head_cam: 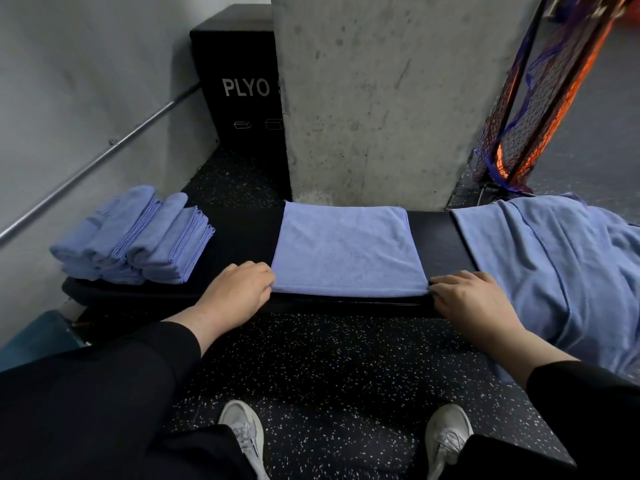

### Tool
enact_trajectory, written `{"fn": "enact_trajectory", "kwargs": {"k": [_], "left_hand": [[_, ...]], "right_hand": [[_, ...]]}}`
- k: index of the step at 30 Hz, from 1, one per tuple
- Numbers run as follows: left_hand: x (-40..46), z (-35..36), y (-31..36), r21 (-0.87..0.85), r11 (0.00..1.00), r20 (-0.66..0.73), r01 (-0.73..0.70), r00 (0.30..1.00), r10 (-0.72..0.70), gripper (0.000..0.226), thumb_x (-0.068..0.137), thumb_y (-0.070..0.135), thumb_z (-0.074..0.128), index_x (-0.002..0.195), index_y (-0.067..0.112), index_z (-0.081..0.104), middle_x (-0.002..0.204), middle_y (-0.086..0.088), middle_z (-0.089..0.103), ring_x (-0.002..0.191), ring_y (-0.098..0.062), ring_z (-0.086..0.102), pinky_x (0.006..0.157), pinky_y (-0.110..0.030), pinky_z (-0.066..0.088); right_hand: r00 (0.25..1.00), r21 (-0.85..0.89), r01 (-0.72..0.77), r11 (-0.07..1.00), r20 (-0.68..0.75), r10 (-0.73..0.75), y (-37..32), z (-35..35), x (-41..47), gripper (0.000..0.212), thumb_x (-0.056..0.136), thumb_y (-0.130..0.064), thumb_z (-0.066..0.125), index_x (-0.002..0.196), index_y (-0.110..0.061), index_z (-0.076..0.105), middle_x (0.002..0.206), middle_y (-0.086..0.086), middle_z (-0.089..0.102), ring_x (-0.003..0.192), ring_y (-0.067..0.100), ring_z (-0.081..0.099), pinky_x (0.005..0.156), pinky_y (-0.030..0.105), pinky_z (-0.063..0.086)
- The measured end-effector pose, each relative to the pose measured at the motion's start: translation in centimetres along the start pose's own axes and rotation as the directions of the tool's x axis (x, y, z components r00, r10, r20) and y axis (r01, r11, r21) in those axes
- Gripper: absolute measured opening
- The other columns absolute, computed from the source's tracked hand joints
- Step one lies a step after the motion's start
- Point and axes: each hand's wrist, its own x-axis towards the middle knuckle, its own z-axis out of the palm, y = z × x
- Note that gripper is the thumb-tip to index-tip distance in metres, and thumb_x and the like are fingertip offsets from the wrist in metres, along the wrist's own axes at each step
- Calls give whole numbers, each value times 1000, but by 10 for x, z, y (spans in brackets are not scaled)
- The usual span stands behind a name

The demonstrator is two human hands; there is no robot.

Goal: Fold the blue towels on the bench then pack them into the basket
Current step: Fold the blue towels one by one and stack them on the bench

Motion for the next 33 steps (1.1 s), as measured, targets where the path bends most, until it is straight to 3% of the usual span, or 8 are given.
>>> {"fn": "enact_trajectory", "kwargs": {"k": [5,8,10,12,17,22,25,33], "left_hand": [[1,-22,-11,-259,961,13,101,995,-101,13,97,25,56,85,23,60,107,14,63,102,-11,57,93,-39,47],[0,-42,-9,-495,840,37,223,971,-236,18,98,18,56,85,27,65,107,17,68,100,-6,61,90,-32,48],[1,-51,-7,-597,746,69,296,945,-319,20,99,16,55,83,24,66,85,10,69,77,-11,60,76,-35,46],[1,-56,-6,-684,653,88,324,926,-367,20,95,18,56,77,13,61,68,3,56,66,-14,47,68,-35,38],[2,-53,-4,-854,389,165,346,889,-428,20,73,39,58,67,20,60,68,1,51,74,-18,47,77,-37,37],[17,-43,-9,-865,272,232,421,817,-528,19,76,41,58,77,26,68,74,0,61,77,-22,55,77,-43,46],[33,-36,-10,-866,244,227,437,777,-587,16,83,36,54,84,32,70,84,1,67,83,-19,61,77,-42,51],[99,-14,-25,-751,470,22,464,729,-684,20,102,22,50,113,19,66,107,-1,67,94,-16,58,70,-28,40]], "right_hand": [[992,222,-27,975,-118,54,-3,-18,10,14,79,-15,80,87,-23,72,105,-8,74,97,23,67,80,38,48],[987,534,-88,841,-70,147,-8,-33,18,16,82,-5,74,91,-18,72,105,-8,74,103,15,67,93,37,51],[962,676,-241,696,70,265,-12,-43,21,15,88,-7,66,87,-21,69,82,-22,70,80,-3,62,79,25,49],[943,729,-315,608,167,289,-16,-50,23,19,91,-5,59,78,-18,63,58,-18,58,55,-2,46,62,25,40],[891,803,-423,420,282,356,-26,-50,26,19,95,-10,57,79,-9,67,57,-13,59,57,1,49,62,21,42],[825,866,-483,132,399,401,-36,-33,40,22,101,-20,55,84,-15,67,69,0,58,67,14,52,57,28,49],[796,834,-517,191,387,466,-40,-20,61,20,98,-31,57,88,-18,68,72,1,59,71,19,51,66,38,45],[838,652,-516,556,248,487,-34,-9,134,17,101,-22,53,105,-14,66,86,6,67,77,21,56,62,32,39]]}}
